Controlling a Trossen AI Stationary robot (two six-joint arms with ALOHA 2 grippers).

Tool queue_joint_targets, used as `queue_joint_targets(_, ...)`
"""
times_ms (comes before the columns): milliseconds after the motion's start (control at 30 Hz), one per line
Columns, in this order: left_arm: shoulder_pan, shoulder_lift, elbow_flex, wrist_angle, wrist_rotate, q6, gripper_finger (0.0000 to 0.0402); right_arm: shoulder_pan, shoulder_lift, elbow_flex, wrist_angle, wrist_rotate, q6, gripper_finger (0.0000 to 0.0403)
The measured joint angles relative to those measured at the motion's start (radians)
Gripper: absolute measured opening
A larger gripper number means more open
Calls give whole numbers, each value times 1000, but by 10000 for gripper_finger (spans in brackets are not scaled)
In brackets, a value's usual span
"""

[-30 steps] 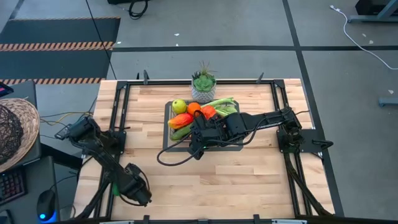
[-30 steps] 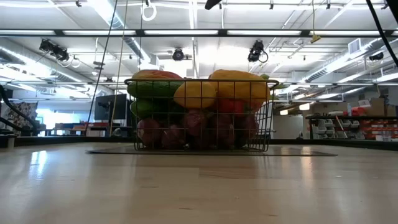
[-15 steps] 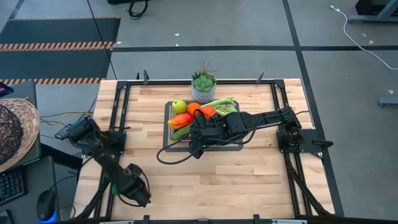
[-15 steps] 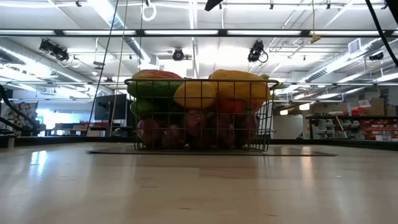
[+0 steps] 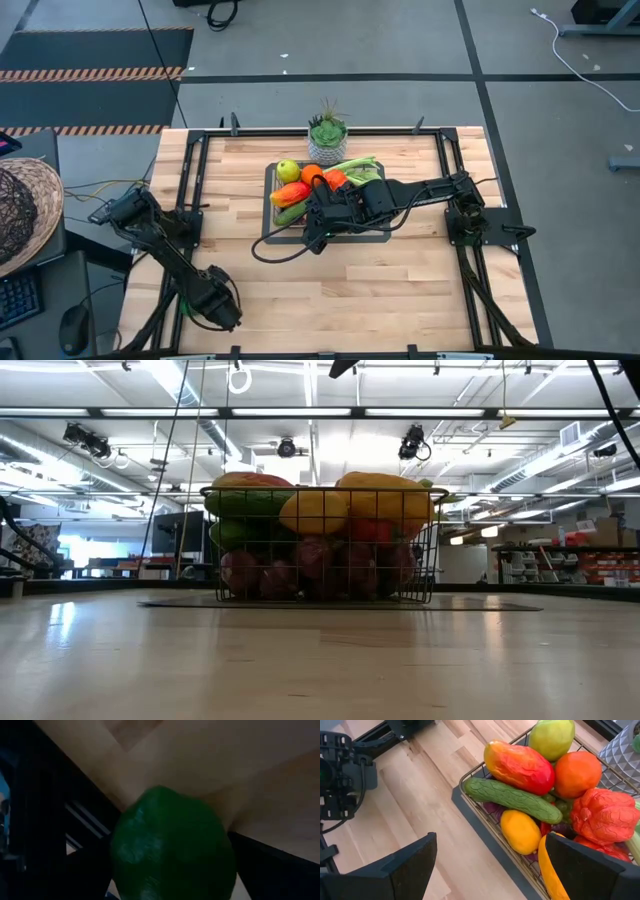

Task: Build produce basket
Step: Put the green lemon into the wire basket

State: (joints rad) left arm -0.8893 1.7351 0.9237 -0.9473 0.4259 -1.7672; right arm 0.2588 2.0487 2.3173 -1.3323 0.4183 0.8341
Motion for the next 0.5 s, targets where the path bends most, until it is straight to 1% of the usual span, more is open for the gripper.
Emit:
queue_joint_targets(167, 34, 0, 0, -10, -1, 61, 319, -7, 0, 0, 9, 1, 0, 375)
queue_joint_targets(300, 80, -2, 0, -11, 0, 139, 273, -15, 0, 0, 8, 0, 0, 375)
queue_joint_targets(333, 93, -2, 1, -13, -1, 170, 267, -16, 0, 0, 9, 0, 0, 375)
queue_joint_targets(500, 179, -2, 29, -62, -15, 341, 265, -18, 0, 0, 7, 0, 7, 375)
